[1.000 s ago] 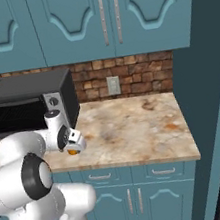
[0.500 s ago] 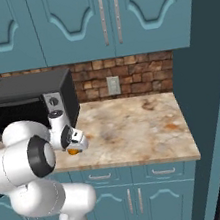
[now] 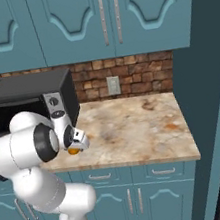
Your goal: Place the beer and liquor on the top shelf of the fridge to keep them out of children's reach, and place the orange on lower shelves for easy access.
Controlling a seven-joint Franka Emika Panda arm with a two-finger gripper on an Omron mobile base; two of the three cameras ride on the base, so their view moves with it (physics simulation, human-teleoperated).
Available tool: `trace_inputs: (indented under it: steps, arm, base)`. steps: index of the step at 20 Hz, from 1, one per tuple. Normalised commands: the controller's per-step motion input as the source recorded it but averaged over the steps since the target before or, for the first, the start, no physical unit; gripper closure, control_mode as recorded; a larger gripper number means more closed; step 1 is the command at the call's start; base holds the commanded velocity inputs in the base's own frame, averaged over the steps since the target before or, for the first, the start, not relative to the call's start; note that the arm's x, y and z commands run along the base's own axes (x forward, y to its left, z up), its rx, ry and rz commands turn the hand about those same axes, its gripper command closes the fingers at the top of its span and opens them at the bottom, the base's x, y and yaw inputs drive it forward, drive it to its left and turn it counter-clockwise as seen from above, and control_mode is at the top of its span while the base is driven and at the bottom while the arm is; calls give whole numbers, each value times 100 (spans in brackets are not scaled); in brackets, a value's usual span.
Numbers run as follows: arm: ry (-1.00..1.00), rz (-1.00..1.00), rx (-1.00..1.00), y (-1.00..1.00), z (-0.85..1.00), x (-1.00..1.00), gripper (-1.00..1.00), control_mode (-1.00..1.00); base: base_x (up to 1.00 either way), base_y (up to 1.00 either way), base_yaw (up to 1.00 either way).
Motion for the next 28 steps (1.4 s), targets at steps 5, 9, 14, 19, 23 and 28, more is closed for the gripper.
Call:
trace_inputs:
  steps: [5,9,14,19,23,28]
  arm:
    - [2,0,0,4,-19,9,100,-100]
    - [7,0,0,14,-22,-4,100,-100]
    - [1,-1,0,10,-25,-41,100,-100]
    - [-30,0,0,0,27,-60,100,-100]
    - [-20,0,0,-17,85,-49,100,-100]
    - [-5,0,0,-35,100,-59,100,-100]
  base:
    - [0,0,0]
    - [0,0,0]
    - [0,0,0]
    - [0,0,0]
    - [0,0,0]
    - [0,0,0]
